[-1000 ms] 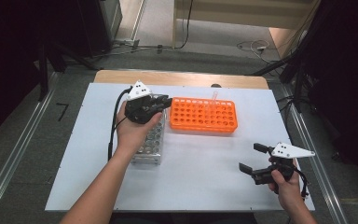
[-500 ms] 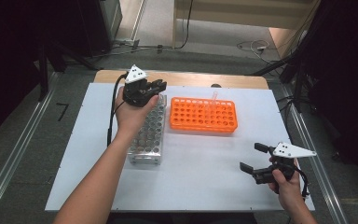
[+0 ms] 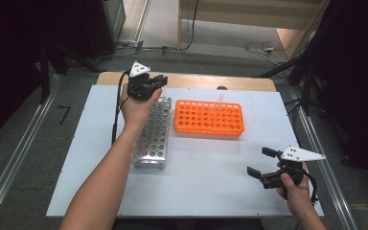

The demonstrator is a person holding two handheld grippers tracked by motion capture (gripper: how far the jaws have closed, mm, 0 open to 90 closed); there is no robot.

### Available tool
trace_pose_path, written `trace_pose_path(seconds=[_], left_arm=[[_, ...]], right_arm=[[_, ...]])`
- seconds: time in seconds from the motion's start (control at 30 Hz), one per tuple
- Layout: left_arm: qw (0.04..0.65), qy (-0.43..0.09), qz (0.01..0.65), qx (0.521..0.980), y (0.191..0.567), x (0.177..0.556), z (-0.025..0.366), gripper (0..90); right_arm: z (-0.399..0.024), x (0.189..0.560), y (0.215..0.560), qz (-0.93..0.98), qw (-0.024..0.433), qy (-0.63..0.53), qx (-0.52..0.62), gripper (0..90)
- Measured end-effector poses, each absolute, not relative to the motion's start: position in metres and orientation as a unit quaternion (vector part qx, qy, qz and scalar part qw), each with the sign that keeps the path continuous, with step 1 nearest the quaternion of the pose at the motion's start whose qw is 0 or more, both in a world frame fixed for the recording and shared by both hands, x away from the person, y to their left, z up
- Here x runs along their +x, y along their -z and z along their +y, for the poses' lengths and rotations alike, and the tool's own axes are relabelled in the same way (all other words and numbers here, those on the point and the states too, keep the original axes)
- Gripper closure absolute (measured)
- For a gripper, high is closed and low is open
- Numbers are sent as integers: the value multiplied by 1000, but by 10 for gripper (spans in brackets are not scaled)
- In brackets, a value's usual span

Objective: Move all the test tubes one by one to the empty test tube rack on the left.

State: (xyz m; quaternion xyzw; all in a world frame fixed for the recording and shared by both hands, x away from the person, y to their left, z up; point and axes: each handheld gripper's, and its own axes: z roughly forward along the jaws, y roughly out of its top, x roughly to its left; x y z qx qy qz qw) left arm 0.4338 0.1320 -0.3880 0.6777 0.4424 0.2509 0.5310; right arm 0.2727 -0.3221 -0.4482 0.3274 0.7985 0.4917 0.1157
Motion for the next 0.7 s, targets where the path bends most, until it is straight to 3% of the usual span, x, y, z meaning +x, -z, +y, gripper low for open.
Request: trace_pose_path(seconds=[0.7], left_arm=[[490,-248,459,698,412,450,120,760]], right_arm=[[-324,272,447,797,114,-494,328,0]])
